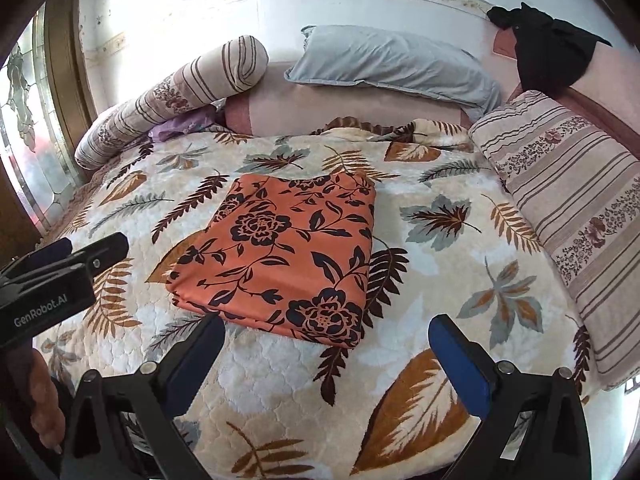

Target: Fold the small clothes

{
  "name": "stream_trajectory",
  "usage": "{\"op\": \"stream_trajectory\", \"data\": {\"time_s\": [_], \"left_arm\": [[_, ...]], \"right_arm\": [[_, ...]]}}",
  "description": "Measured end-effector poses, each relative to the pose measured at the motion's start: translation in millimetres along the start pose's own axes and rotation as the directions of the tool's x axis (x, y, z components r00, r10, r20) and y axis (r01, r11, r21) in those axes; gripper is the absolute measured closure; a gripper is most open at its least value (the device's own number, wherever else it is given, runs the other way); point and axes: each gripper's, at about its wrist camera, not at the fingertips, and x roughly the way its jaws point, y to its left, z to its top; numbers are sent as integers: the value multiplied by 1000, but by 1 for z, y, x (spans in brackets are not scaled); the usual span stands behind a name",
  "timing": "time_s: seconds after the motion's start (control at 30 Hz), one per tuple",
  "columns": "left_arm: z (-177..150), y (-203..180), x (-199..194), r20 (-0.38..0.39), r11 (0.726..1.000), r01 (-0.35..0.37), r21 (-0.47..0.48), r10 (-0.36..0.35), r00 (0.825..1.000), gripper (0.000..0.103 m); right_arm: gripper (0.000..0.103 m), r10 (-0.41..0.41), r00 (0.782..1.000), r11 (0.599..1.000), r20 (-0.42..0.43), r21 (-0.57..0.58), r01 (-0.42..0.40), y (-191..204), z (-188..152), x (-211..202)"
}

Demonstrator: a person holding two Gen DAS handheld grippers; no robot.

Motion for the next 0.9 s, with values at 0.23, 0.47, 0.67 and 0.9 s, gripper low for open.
{"op": "stream_trajectory", "data": {"time_s": [0.23, 0.47, 0.67, 0.9], "left_arm": [[2, 1, 9, -10, 1000, -3, 0, 3, 1000, 9], [5, -1, 13, -8, 1000, -13, 8, 13, 1000, 9], [6, -2, 15, -9, 1000, -10, 11, 11, 1000, 9], [10, -4, 17, 18, 1000, -12, 23, 12, 1000, 9]], "right_arm": [[0, -27, 1000, 999, -12, 23, 27, 1, 10, 15], [0, -15, 1000, 1000, -20, 19, 16, 7, 14, 25], [0, -17, 1000, 1000, -17, 17, 17, 8, 18, 27], [0, -13, 1000, 1000, -21, 13, 13, 9, 20, 32]]}}
